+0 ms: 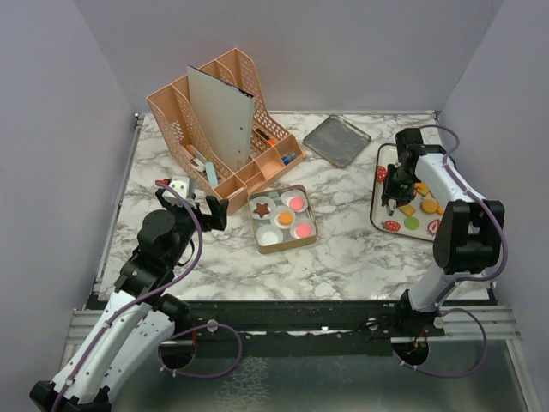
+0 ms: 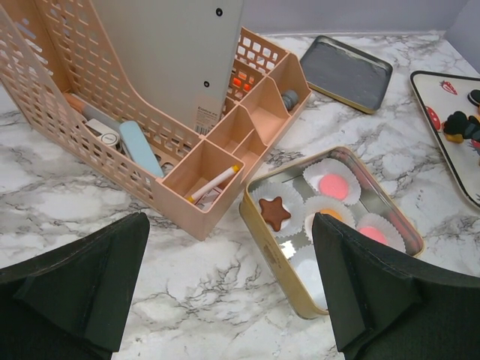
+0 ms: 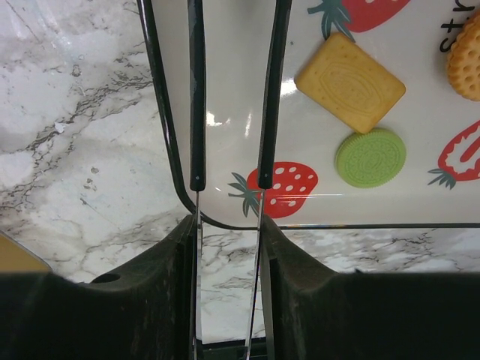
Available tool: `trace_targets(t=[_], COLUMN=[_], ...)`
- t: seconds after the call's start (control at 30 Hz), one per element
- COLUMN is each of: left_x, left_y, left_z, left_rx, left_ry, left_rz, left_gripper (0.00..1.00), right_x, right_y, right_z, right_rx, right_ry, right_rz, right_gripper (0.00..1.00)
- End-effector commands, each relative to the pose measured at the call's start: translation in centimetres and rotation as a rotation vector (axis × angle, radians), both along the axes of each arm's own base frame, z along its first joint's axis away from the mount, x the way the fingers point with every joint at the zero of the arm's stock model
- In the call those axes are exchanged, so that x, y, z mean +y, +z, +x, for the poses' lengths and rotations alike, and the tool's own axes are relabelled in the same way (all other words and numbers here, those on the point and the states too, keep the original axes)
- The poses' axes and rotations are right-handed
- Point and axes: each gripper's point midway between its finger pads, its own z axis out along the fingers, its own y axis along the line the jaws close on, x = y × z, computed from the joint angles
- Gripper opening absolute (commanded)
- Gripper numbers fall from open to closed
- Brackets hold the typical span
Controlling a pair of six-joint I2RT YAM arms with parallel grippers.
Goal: Pack the cookies
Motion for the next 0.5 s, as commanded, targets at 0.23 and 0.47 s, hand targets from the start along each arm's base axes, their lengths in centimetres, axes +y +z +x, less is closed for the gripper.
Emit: trace_targets(t=[0.23, 0.47], left_x=[0.6, 0.9], left_y=[0.2, 0.1], left_z=[0.4, 0.6], left_rx=[-0.025, -0.019], left_ry=[0.034, 0.049], left_rz=[0.004, 0.004], left_gripper=[0.98, 0.98], right_x=[1.8, 4.6], right_y=[3.7, 6.1], right_z=[-0.3, -0.8], right_rx=[-0.139, -0.231], right_ry=[0.06, 0.172], right_rz=[0.086, 0.109], right_gripper=[0.18, 0.17])
